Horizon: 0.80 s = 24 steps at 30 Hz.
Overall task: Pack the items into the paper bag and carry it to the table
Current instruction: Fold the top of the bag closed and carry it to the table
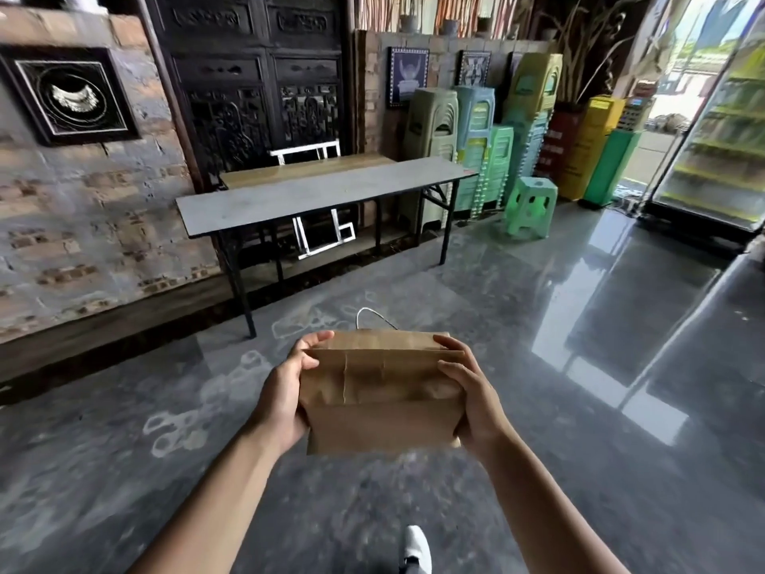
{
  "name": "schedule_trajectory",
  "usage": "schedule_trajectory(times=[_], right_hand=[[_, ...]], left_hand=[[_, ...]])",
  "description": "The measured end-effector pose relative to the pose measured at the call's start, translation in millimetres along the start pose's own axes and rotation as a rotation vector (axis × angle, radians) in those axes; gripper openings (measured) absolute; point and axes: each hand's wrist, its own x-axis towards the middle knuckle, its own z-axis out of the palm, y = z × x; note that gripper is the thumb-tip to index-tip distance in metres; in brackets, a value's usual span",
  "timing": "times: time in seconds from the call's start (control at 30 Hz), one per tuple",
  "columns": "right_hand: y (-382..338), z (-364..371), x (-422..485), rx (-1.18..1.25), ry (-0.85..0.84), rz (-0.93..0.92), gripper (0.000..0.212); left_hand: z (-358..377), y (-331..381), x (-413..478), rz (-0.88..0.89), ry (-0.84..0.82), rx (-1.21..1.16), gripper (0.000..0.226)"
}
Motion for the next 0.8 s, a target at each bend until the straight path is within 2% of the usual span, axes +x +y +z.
schedule_trajectory(times=[0.17,0.3,0.4,0.53,0.67,0.8], right_hand=[[-33.1,-13.0,144.7,-0.008,0.080,0.092,0.034],[-72.6,-20.2,270.6,0.028,0.048,0.162,0.030],[-85.7,-14.6,352.7,0.035,0.028,0.172,0.028],[-87.9,-1.4,455.6,0.006,0.014,0.175,0.027],[-82.1,14.1,573.8,-0.020,0.001,0.204,0.031],[-86.1,47.0,700.8,-0.042,0.018,0.227,0.031]], left_hand=[[10.0,12.3,126.7,0.071,-0.091,0.047,0.049],[25.4,30.5,237.2,0.191,-0.039,0.121,0.049],[34.8,35.8,313.9,0.251,0.095,0.174,0.046],[34.7,44.5,415.4,0.279,0.211,0.028,0.046],[13.3,54.6,529.7,0.261,0.210,-0.092,0.050],[-10.5,85.7,651.2,0.243,0.207,-0.109,0.051]])
